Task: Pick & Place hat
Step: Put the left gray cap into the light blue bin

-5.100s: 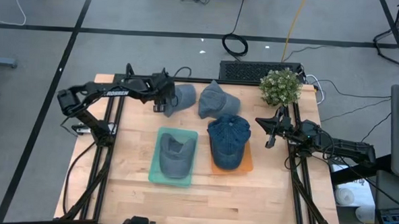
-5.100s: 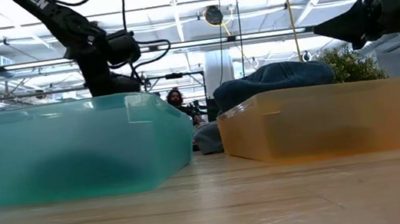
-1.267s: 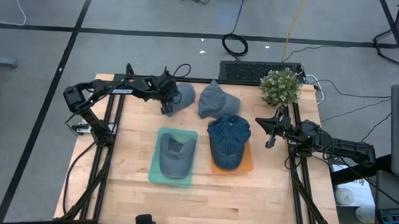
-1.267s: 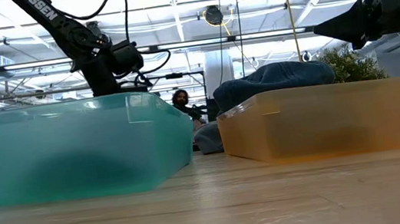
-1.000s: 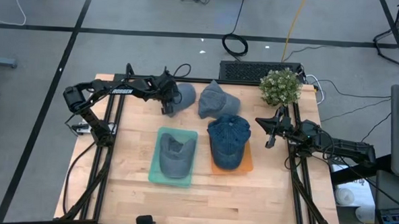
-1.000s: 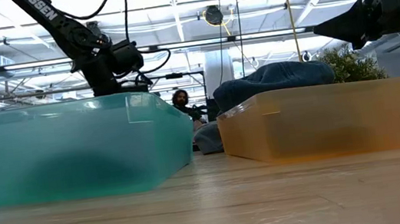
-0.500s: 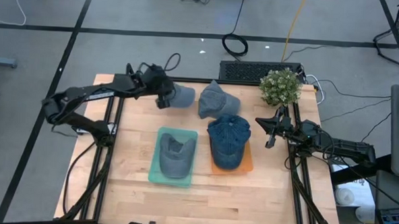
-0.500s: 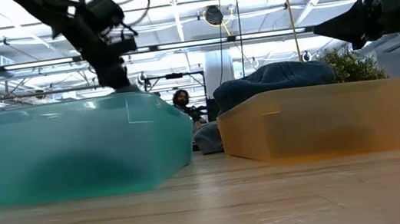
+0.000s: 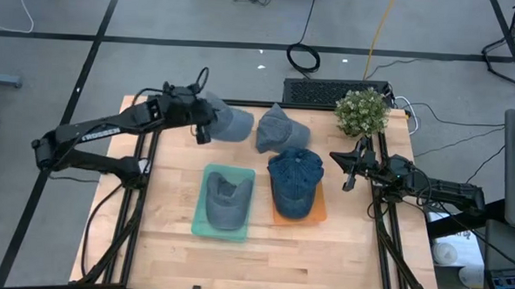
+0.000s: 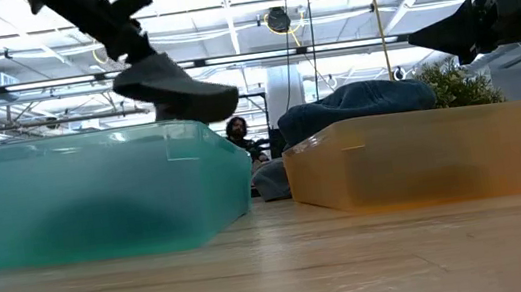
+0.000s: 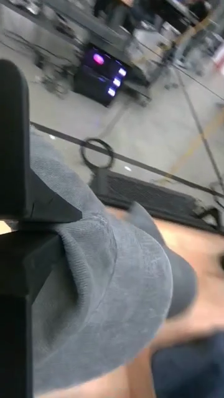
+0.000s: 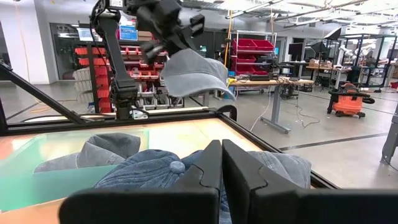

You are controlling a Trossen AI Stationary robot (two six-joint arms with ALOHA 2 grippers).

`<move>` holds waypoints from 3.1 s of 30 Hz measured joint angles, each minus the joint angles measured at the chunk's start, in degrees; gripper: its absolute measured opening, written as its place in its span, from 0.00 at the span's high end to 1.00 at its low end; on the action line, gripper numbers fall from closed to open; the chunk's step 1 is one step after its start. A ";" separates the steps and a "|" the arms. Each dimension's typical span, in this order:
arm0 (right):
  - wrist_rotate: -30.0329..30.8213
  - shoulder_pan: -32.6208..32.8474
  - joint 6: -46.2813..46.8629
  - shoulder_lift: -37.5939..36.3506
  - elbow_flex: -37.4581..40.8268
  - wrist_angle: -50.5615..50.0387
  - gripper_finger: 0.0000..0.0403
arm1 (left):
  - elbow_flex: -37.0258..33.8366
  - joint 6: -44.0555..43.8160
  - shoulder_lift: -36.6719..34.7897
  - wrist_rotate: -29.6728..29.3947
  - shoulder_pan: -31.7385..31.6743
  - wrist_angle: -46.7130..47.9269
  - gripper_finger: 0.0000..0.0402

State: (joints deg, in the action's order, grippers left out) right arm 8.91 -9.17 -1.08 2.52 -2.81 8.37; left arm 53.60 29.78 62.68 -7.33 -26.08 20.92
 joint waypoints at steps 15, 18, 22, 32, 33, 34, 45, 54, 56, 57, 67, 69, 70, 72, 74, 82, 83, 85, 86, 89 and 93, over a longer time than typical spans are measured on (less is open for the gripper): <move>0.00 0.00 0.00 0.00 0.00 0.00 1.00 | -0.04 0.55 -3.53 3.69 10.83 0.51 0.99; 0.00 0.00 0.00 0.00 0.00 -0.01 1.00 | -0.04 2.67 -3.53 7.00 12.51 1.14 0.96; 0.00 0.00 0.00 0.00 0.00 -0.01 1.00 | -0.04 6.85 -3.53 12.43 14.72 2.13 0.96; 0.00 0.00 0.00 0.00 0.00 0.01 1.00 | -0.04 8.90 -3.53 22.35 18.39 3.09 0.94; 0.00 0.00 0.00 0.00 0.02 -0.01 1.00 | -0.04 9.09 -3.53 23.98 18.78 3.23 0.95; 0.00 -0.01 0.00 0.00 0.00 0.01 1.00 | -0.04 9.47 -3.53 25.85 19.13 3.49 0.96; 0.00 -0.02 0.00 0.00 0.00 -0.01 1.00 | -0.04 20.40 -3.07 54.18 21.76 7.89 0.98; 0.00 0.00 0.00 0.00 0.00 0.02 1.00 | -0.15 30.40 1.59 65.48 23.62 5.98 0.99; 0.00 0.00 0.00 0.00 0.02 0.04 1.00 | -0.15 31.98 3.49 65.35 23.84 5.65 0.98; 0.00 0.00 0.00 0.00 0.01 0.01 1.00 | -0.15 32.66 4.60 65.34 23.81 5.44 0.98; 0.00 0.00 0.00 0.02 0.00 0.04 1.00 | -0.16 34.70 14.31 65.34 22.49 -0.59 0.98; 0.00 -0.01 0.00 0.00 0.00 0.04 1.00 | -0.15 34.63 15.93 65.39 21.82 -1.25 0.99; 0.00 0.00 0.00 0.00 0.00 0.01 1.00 | -0.17 34.62 16.68 65.55 21.41 -1.29 0.99; 0.00 -0.01 0.00 0.00 0.01 0.04 1.00 | -0.15 34.97 18.27 66.78 20.64 -2.19 0.99; 0.00 -0.01 0.00 0.01 0.00 0.01 1.00 | -0.15 35.28 19.58 67.42 19.94 -2.39 0.97; 0.00 0.00 0.00 0.00 0.00 0.01 1.00 | -0.14 35.50 23.02 68.85 17.59 -6.06 0.98; 0.00 0.00 0.00 0.00 0.00 0.01 1.00 | -0.22 34.87 23.07 68.26 17.39 -6.12 0.97; 0.00 0.00 0.00 0.01 0.02 0.01 1.00 | -0.13 31.90 23.38 66.42 17.06 -8.25 0.95; 0.00 0.00 0.00 0.02 0.01 0.07 1.00 | -0.04 30.04 23.49 65.01 17.04 -9.04 0.94; 0.00 0.00 0.00 0.02 0.00 0.00 1.00 | -0.17 23.88 23.63 62.57 16.85 -10.11 0.93; 0.00 -0.01 0.00 0.02 0.00 0.00 1.00 | -0.15 18.45 23.54 62.28 16.87 -12.76 0.92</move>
State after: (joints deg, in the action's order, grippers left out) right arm 8.91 -9.18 -1.08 2.55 -2.81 8.37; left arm 53.45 48.24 86.23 54.96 -9.21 8.16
